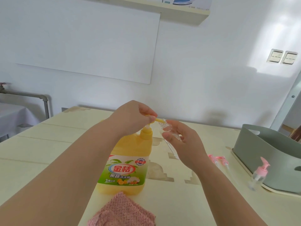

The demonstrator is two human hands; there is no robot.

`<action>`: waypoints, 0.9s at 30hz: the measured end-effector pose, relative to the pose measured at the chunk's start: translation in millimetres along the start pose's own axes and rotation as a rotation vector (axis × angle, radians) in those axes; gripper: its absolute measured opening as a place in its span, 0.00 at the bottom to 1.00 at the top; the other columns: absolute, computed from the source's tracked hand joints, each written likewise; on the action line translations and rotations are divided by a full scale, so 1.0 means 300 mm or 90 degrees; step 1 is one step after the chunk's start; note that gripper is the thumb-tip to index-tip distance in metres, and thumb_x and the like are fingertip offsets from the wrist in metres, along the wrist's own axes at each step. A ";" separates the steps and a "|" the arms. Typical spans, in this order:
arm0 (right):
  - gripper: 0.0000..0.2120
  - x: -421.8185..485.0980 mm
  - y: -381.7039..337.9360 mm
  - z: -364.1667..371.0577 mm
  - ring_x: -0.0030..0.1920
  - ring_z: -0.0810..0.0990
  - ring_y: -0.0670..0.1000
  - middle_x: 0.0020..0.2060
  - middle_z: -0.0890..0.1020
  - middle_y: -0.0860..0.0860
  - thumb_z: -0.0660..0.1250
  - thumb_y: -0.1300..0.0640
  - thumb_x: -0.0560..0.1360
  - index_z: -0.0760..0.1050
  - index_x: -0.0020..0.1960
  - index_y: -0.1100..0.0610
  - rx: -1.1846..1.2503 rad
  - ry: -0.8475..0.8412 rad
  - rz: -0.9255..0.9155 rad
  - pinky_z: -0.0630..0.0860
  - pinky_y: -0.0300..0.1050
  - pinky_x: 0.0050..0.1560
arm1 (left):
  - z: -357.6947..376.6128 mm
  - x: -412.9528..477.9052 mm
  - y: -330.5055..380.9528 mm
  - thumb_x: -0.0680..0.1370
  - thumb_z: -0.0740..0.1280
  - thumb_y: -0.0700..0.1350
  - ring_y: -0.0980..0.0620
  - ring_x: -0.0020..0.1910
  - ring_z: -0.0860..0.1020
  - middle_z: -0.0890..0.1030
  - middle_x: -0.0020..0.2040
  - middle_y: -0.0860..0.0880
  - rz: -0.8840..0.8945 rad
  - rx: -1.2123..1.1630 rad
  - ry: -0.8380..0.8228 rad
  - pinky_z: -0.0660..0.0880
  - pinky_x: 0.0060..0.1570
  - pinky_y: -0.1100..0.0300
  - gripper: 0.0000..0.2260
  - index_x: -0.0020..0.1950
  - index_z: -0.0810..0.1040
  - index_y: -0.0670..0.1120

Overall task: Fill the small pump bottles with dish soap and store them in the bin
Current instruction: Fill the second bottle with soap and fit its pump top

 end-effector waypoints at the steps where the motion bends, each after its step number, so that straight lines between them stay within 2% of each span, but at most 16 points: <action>1: 0.14 -0.002 0.003 0.002 0.53 0.76 0.34 0.49 0.82 0.38 0.69 0.50 0.75 0.74 0.59 0.42 0.001 0.001 0.001 0.68 0.23 0.46 | 0.011 -0.008 -0.005 0.77 0.66 0.50 0.61 0.49 0.76 0.80 0.48 0.61 -0.004 0.004 0.014 0.66 0.40 0.70 0.07 0.52 0.82 0.57; 5: 0.14 -0.012 0.007 0.013 0.52 0.75 0.31 0.49 0.81 0.37 0.69 0.50 0.75 0.73 0.58 0.39 0.010 0.000 0.000 0.67 0.20 0.45 | 0.041 -0.040 -0.017 0.78 0.62 0.54 0.55 0.54 0.74 0.75 0.48 0.60 -0.012 0.083 0.082 0.70 0.55 0.58 0.08 0.52 0.80 0.62; 8: 0.14 -0.020 0.015 0.020 0.52 0.78 0.37 0.49 0.81 0.39 0.69 0.51 0.75 0.74 0.59 0.41 0.020 0.001 -0.001 0.70 0.23 0.45 | 0.049 -0.051 -0.016 0.79 0.60 0.54 0.56 0.55 0.72 0.73 0.44 0.61 0.004 0.141 0.110 0.63 0.67 0.52 0.09 0.52 0.80 0.62; 10: 0.15 -0.021 0.018 0.021 0.52 0.80 0.42 0.49 0.82 0.41 0.70 0.51 0.75 0.75 0.61 0.44 0.033 0.004 0.000 0.72 0.26 0.44 | 0.051 -0.054 -0.012 0.79 0.60 0.53 0.58 0.52 0.70 0.75 0.45 0.61 0.014 0.160 0.113 0.61 0.69 0.51 0.10 0.53 0.80 0.62; 13: 0.15 -0.023 0.011 0.021 0.51 0.81 0.47 0.49 0.82 0.42 0.70 0.53 0.75 0.75 0.61 0.45 0.053 0.000 0.002 0.73 0.26 0.42 | 0.049 -0.051 -0.006 0.79 0.60 0.53 0.56 0.53 0.73 0.78 0.46 0.60 0.004 0.163 0.100 0.66 0.63 0.54 0.09 0.52 0.80 0.61; 17: 0.15 -0.020 0.000 0.013 0.53 0.80 0.46 0.49 0.82 0.42 0.71 0.53 0.74 0.74 0.58 0.42 0.062 -0.002 0.008 0.73 0.28 0.43 | 0.023 -0.023 0.004 0.78 0.64 0.50 0.57 0.53 0.76 0.80 0.51 0.59 -0.010 0.074 0.000 0.70 0.51 0.62 0.07 0.51 0.81 0.59; 21: 0.15 -0.009 -0.017 0.004 0.50 0.81 0.47 0.49 0.83 0.44 0.72 0.52 0.73 0.71 0.55 0.44 0.092 0.020 0.013 0.74 0.32 0.44 | -0.008 -0.009 0.022 0.76 0.67 0.50 0.59 0.53 0.76 0.81 0.50 0.59 0.013 0.034 -0.017 0.68 0.52 0.63 0.06 0.51 0.82 0.57; 23: 0.13 -0.007 -0.017 0.007 0.52 0.81 0.48 0.49 0.83 0.45 0.73 0.53 0.72 0.71 0.52 0.46 0.095 0.031 0.002 0.77 0.40 0.49 | -0.006 -0.008 0.024 0.77 0.67 0.50 0.59 0.54 0.76 0.80 0.51 0.59 0.024 0.038 -0.008 0.67 0.51 0.63 0.06 0.51 0.81 0.58; 25: 0.12 -0.009 -0.014 0.010 0.52 0.81 0.49 0.49 0.83 0.45 0.73 0.53 0.72 0.72 0.51 0.47 0.098 0.038 -0.001 0.78 0.50 0.53 | -0.001 -0.011 0.020 0.77 0.66 0.50 0.59 0.53 0.76 0.80 0.51 0.60 0.025 0.023 0.000 0.68 0.46 0.66 0.06 0.50 0.81 0.58; 27: 0.11 -0.012 -0.010 0.014 0.52 0.81 0.49 0.49 0.83 0.44 0.73 0.53 0.73 0.72 0.49 0.47 0.100 0.041 -0.002 0.78 0.53 0.54 | 0.008 -0.018 0.009 0.77 0.65 0.49 0.60 0.51 0.77 0.80 0.49 0.59 0.023 -0.010 0.012 0.68 0.42 0.69 0.06 0.48 0.81 0.58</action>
Point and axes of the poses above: each hand's wrist, its own x-axis towards the middle knuckle, its own z-axis out of the palm, y = z × x, the point moved 4 cm from there along x, towards the middle knuckle
